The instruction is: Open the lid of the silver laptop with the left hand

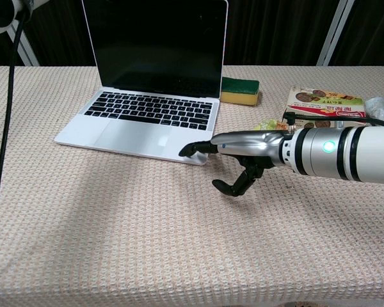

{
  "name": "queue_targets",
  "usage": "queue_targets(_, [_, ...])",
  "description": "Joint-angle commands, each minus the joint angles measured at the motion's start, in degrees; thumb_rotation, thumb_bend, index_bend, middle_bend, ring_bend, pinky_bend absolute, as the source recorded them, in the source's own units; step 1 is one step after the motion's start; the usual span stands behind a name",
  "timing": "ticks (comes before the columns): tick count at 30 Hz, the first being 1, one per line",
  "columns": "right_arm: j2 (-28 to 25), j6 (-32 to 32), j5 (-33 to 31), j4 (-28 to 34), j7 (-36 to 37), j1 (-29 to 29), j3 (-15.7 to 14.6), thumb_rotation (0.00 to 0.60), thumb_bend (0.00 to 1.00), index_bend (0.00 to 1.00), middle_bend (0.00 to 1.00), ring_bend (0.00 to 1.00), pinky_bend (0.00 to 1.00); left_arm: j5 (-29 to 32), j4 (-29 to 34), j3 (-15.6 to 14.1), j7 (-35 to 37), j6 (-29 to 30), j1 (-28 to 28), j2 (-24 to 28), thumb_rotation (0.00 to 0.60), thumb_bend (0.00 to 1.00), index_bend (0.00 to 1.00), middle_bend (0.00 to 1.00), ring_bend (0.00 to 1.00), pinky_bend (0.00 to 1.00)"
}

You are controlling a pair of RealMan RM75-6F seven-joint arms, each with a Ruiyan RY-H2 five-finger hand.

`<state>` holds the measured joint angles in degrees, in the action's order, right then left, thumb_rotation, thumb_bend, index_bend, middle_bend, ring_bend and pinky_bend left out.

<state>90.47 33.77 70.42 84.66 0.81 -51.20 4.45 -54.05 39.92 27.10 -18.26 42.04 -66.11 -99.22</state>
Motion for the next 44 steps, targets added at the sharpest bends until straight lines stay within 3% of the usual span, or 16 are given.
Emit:
queue_targets(1, [-0.34,0.84,1.08,0.34,1.04,0.58,-0.10,0.600,0.61,0.00,0.04,0.00,0.00,-1.33,2.97,-1.01,1.91,1.69,2.13,1.64,0.600,0.71,0.21,0.20,0.08,0.10])
queue_targets(13, [-2.24,7.40,9.38,2.28,7.51,3.42,-0.69,0.600,0.60,0.00,0.04,0.00,0.00,-14.32,25.62,-10.75,3.53,16.63,14.40,13.63,0.600,0.69,0.19,0.19,0.08,0.10])
queue_targets(19, [-7.39,12.90,13.50,6.40,7.47,6.14,-2.34,0.600,0.53,0.00,0.04,0.00,0.00,-14.45,40.18,-13.97,3.06,21.88,22.31,22.55,0.600,0.65,0.19,0.19,0.08,0.10])
queue_targets(22, [-13.17,18.30,15.94,10.25,5.87,9.54,-4.28,0.600,0.44,0.00,0.04,0.00,0.00,-12.38,48.28,-16.17,3.24,23.43,27.51,28.94,0.600,0.56,0.19,0.19,0.08,0.10])
queue_targets(25, [-19.33,24.43,18.08,13.38,4.44,13.64,-6.31,0.600,0.34,0.00,0.04,0.00,0.00,-12.23,52.97,-18.52,5.13,26.50,32.71,33.71,0.600,0.32,0.19,0.19,0.08,0.09])
queue_targets(27, [-22.74,28.43,19.17,14.14,3.09,16.40,-7.50,0.600,0.29,0.00,0.04,0.00,0.00,-12.97,54.02,-19.82,7.34,29.39,36.10,35.49,0.600,0.19,0.19,0.19,0.08,0.09])
queue_targets(30, [-27.50,34.41,19.04,14.38,0.28,21.14,-8.88,0.600,0.22,0.00,0.03,0.00,0.00,-15.27,53.68,-22.46,10.83,33.95,41.47,37.39,0.600,0.13,0.19,0.19,0.08,0.09])
queue_targets(36, [-32.99,46.30,19.63,12.63,1.06,30.06,-10.17,0.600,0.20,0.00,0.01,0.00,0.00,-20.69,52.42,-27.50,14.59,43.14,51.09,39.18,0.600,0.12,0.19,0.19,0.08,0.08])
queue_targets(44, [-32.40,54.83,20.03,7.81,7.57,38.90,-11.46,0.600,0.21,0.00,0.01,0.00,0.00,-26.25,53.03,-32.10,14.27,55.35,62.40,37.10,0.600,0.12,0.19,0.19,0.08,0.08])
